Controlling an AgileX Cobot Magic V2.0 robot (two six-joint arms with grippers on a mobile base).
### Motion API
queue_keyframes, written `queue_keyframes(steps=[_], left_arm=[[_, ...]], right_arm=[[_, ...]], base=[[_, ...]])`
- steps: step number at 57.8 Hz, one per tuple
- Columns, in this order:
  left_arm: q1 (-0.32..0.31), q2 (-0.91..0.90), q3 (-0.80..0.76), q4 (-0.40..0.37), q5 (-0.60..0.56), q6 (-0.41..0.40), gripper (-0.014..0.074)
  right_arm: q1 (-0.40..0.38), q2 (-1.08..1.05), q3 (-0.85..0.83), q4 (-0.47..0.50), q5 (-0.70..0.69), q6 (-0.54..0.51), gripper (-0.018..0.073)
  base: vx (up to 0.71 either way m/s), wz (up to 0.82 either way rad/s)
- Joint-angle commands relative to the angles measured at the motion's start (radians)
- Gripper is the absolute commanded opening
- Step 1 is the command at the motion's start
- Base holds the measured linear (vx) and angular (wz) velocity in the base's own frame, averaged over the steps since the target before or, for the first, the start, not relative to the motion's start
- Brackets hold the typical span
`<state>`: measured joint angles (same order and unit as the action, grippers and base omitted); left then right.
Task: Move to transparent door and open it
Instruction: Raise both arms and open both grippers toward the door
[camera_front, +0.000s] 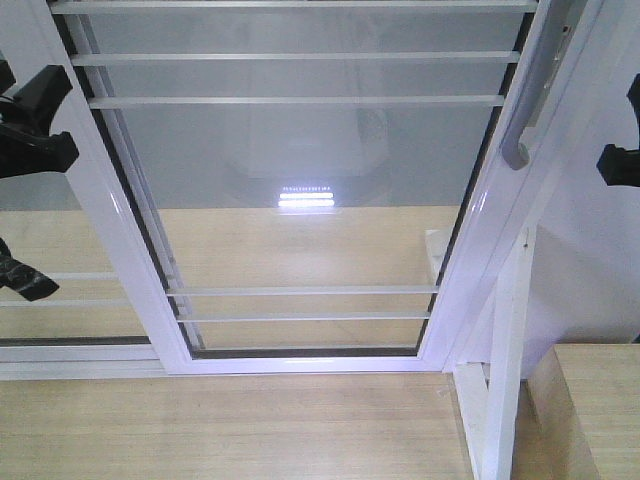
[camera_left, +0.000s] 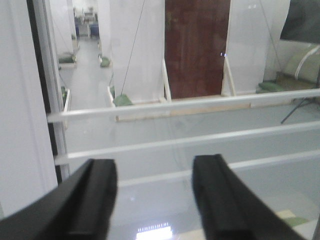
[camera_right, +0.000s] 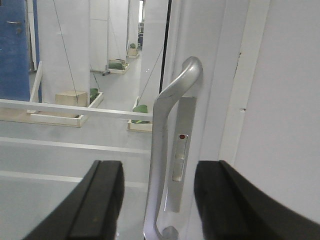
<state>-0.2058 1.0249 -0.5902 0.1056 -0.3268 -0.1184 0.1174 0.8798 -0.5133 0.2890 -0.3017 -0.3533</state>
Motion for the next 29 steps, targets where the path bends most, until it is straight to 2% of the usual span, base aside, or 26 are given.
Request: queue_keyframes(steps=[1, 15, 29], left_arm=[[-0.003, -0.014, -0.037, -0.007, -0.069, 0.0, 0.0581], [-0.003, -0.014, -0.037, -0.007, -0.126, -0.001, 0.0587], [-0.003, -0.014, -0.037, -0.007, -0.125, -0.001, 0.0587]], right_arm=[[0.0, -0.006, -0.039, 0.011, -0.078, 0.002, 0.0479], [0.0, 0.094, -0.058, 0.117, -0.106, 0.008, 0.048], [0.0, 0.304, -0.149, 0.114, -0.209, 0.005, 0.048]], base=[[0.0, 0.0], [0.0, 0.0], [0.0, 0.0]])
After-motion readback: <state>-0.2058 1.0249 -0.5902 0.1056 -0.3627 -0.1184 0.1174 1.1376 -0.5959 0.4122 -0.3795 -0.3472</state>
